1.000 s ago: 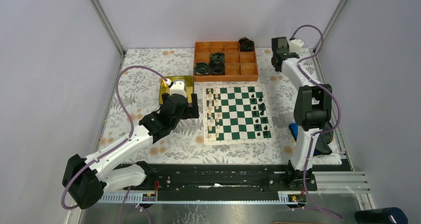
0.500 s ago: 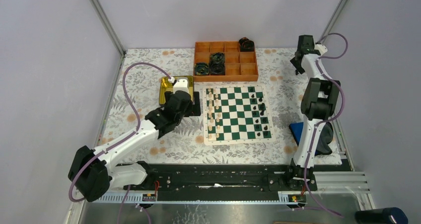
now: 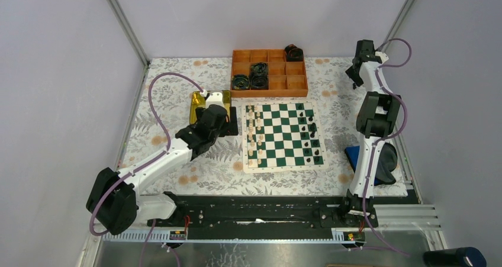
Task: Set up the chess pieces on the board
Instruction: Pick up the chess piece at the corner of the board.
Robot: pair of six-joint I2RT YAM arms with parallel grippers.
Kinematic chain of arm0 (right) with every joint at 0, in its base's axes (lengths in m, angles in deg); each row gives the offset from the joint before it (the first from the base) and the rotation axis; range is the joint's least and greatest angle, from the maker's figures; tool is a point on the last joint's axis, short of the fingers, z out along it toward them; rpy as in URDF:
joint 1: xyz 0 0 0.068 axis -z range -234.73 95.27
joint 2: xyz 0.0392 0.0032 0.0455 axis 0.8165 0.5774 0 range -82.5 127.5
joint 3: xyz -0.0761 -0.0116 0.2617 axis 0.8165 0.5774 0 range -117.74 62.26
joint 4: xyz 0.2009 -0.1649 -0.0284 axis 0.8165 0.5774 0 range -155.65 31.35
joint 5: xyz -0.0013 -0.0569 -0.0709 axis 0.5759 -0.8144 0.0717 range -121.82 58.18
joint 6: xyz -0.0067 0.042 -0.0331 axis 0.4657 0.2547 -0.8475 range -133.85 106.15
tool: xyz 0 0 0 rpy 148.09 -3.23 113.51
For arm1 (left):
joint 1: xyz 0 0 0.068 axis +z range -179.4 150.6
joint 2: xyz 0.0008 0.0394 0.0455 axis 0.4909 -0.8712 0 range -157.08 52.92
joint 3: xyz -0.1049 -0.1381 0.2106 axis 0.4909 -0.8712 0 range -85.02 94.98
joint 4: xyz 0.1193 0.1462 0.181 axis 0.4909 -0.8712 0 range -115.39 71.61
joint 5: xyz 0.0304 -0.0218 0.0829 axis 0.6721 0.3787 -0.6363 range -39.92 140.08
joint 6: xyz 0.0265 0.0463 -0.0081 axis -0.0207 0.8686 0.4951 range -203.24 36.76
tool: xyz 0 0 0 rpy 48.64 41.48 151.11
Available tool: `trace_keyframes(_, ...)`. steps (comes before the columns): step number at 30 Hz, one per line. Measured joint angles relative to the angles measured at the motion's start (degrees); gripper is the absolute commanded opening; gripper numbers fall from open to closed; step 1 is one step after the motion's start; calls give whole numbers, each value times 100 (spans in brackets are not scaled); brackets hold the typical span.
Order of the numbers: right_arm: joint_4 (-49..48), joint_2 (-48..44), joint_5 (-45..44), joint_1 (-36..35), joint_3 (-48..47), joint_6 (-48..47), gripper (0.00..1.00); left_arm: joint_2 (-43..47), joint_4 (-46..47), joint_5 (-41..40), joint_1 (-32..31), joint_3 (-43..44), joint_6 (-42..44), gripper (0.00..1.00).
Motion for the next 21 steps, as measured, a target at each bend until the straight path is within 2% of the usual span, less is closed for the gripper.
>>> trace_keyframes(21, 568, 922, -208, 4, -1082, -1217, 50, -345, 149, 181, 236, 96, -146, 99)
